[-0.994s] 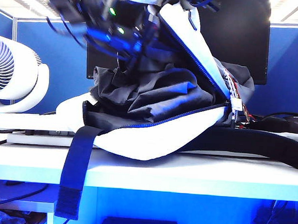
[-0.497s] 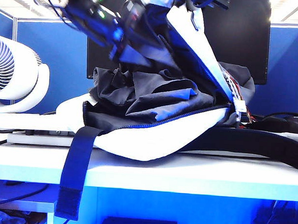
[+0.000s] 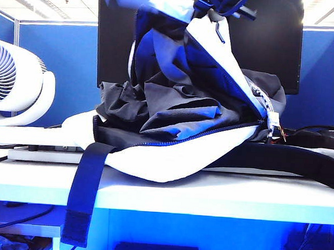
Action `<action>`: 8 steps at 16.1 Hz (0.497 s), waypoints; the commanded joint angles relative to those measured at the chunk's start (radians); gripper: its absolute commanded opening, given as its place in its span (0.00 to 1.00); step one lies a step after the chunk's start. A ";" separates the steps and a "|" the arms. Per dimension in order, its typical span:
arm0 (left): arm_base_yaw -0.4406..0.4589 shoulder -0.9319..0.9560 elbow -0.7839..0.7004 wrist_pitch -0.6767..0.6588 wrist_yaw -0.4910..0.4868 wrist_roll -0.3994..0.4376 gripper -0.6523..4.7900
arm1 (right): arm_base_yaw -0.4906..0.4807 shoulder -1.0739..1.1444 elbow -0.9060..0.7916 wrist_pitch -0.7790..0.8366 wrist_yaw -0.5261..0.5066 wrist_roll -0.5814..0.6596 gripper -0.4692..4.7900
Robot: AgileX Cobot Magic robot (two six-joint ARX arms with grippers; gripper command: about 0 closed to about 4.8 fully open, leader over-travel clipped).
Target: Put the gray clothes into the backpack.
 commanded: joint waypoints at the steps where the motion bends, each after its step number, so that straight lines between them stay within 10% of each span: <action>1: 0.038 -0.107 0.005 0.018 -0.053 0.013 1.00 | 0.001 -0.007 0.008 -0.148 -0.210 0.004 0.09; 8: 0.183 -0.245 0.006 0.240 -0.063 -0.177 1.00 | 0.001 0.062 0.007 -0.615 -0.457 -0.008 0.10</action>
